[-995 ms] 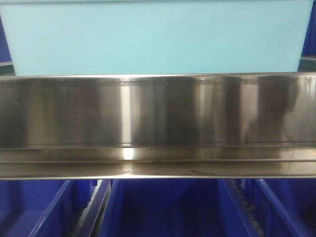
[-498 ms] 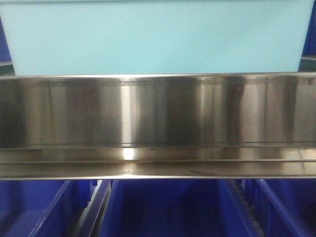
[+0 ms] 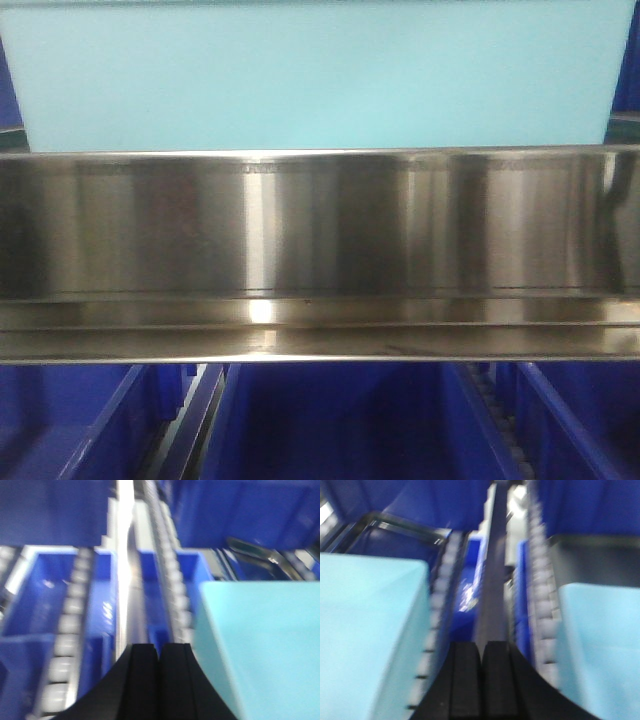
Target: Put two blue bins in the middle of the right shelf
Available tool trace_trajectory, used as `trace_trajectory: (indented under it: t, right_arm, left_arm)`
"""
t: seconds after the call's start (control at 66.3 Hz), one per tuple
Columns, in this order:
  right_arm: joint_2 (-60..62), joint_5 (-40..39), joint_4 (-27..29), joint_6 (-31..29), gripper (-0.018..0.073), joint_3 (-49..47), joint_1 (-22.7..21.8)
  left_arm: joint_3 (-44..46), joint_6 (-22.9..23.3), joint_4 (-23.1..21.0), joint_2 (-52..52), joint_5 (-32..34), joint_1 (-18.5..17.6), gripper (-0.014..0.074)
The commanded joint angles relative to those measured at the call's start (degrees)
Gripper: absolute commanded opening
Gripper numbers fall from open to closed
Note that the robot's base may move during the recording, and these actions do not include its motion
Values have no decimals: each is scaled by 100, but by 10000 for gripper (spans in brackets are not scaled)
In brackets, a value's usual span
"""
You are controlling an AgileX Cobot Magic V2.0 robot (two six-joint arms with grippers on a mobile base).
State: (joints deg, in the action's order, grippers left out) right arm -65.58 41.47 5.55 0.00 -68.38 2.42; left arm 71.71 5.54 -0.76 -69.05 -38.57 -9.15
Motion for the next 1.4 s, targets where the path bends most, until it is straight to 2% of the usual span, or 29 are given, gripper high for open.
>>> trace_trajectory:
  t: [0.0,0.075,0.136,0.241,0.407,0.483,0.558,0.664,0.709,0.769,0.86,1.025,1.206,1.387]
  right_arm:
    - [-361,310,-262,669,-141,-357,319]
    - [-628,591,-653,1179,-141,-631,569]
    - [-827,857,-771,1414,-141,-834,761]
    - [-1125,1123,-683,1428,-141,-1148,964]
    - [-1554,1297,-661,1428,-141,-1384,1083]
    - [-1679,1338,-661,1428,-130,-1421,1083]
    - [-1725,1336,-661,1428,-13,-1421,1083]
    - [-1793,1389,-646,1428,217,-1421,1083]
    - [-1819,1427,-616,1428,283,-1421,1083]
    - [-1874,1463,-555,1428,321,-1421,1083]
    - [-2013,1486,-411,1428,314,-1421,1083]
    - [-2243,1509,-368,1428,270,-1421,1083]
    - [-2333,1509,-214,1428,233,-1421,1083]
    - [-2333,1509,-214,1428,232,-1421,1083]
  left_arm:
    - [478,634,495,-375,-416,-395,-111]
    - [884,1201,1083,-662,-858,-759,-111]
    - [1164,1449,1334,-833,-1219,-964,-111]
    - [1418,1564,1280,-1053,-1416,-1140,-111]
    - [1440,1564,1130,-1245,-1452,-1157,-108]
    - [1440,1564,1126,-1318,-1528,-1157,-68]
    - [1440,1564,1104,-1373,-1567,-1157,56]
    - [1440,1612,1094,-1457,-1630,-1157,209]
    - [1440,1711,1094,-1502,-1667,-1145,246]
    - [1440,1772,1082,-1599,-1797,-1102,256]
    - [1440,1772,1031,-1803,-2033,-1007,246]
    - [1440,1692,536,-2154,-2194,-923,244]
    - [1440,1551,327,-2317,-2255,-923,244]
    - [1440,1553,316,-2317,-2266,-923,244]
